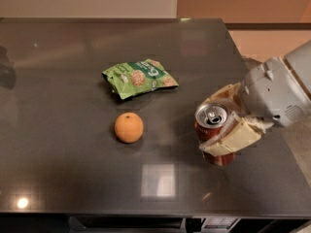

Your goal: Knock coke can over

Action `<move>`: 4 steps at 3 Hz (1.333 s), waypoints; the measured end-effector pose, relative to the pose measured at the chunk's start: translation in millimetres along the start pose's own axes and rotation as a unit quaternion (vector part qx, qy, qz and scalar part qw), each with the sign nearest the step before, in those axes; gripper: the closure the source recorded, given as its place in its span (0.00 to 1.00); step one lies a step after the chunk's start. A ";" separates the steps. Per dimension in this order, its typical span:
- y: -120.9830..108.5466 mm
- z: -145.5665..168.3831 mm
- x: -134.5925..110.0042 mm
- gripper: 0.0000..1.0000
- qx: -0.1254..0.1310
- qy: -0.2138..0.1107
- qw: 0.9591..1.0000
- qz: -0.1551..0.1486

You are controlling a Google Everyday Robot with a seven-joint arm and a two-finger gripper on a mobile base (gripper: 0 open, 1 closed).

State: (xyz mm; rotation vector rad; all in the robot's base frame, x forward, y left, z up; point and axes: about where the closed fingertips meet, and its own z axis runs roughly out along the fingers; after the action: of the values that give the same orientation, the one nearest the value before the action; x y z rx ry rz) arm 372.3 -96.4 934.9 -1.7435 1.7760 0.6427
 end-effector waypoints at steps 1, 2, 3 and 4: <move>-22.3 2.0 -1.9 1.00 -0.003 0.087 0.996 0.003; -52.0 12.2 15.4 1.00 -0.007 0.164 0.986 0.020; -82.4 25.2 38.7 1.00 -0.010 0.228 0.973 0.040; -106.1 39.7 55.8 1.00 -0.014 0.277 0.959 0.049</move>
Offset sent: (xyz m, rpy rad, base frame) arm 0.0928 -0.0239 -0.0410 -0.5444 0.1045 -0.0755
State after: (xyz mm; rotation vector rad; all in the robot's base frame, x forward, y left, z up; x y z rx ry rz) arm 480.9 -113.9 873.0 -1.9973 2.2410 0.2191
